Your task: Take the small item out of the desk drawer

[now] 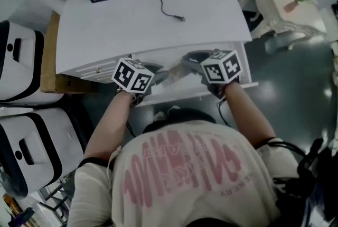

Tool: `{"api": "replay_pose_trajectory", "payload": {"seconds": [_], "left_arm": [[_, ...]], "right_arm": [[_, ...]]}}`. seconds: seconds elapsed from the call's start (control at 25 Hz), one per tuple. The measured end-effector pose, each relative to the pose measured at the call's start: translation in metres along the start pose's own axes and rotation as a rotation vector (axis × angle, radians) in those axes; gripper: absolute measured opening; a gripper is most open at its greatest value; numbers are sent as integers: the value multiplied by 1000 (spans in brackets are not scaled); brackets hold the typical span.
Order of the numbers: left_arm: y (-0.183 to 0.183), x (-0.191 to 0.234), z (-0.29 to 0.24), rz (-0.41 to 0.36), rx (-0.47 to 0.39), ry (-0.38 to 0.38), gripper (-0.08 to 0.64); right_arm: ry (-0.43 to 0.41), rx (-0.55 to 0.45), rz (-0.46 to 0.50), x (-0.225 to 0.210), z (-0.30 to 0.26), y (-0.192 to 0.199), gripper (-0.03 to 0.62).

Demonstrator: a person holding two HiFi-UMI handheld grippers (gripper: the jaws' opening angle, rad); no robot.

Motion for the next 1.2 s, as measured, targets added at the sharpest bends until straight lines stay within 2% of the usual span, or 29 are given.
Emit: {"api": "replay_pose_trajectory", "payload": {"seconds": [0.2, 0.4, 0.52, 0.64, 0.84, 0.96, 1.2], "left_arm": [[-23, -14, 36, 19, -156, -5, 117], [-58, -19, 88, 110, -413, -20, 117], [-77, -25, 121, 157, -582, -27, 117], [-88, -32, 150, 167, -702, -62, 117], [-93, -43, 189, 144, -850, -181, 117], [-88, -44, 206, 161, -936, -258, 117], [-76, -42, 217, 203, -997, -367, 117]], "right_arm": [[66, -193, -85, 3, 28, -35, 140], [108, -350, -178, 0, 55, -69, 90], [128, -431, -184, 6, 71, -87, 66], [156, -502, -181, 15, 84, -101, 53], [160, -589, -174, 37, 95, -114, 46], [161, -610, -165, 48, 96, -113, 46], [149, -624, -161, 56, 95, -109, 38]]}}
Point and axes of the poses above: the fingertips, and each gripper's own axes: z backward along the fingers, x to its left, y out of its underside, the point moved 1 cm from there along z, backward along the fingers, and after that the axes turned 2 degrees about z, right-handed, at the moved point
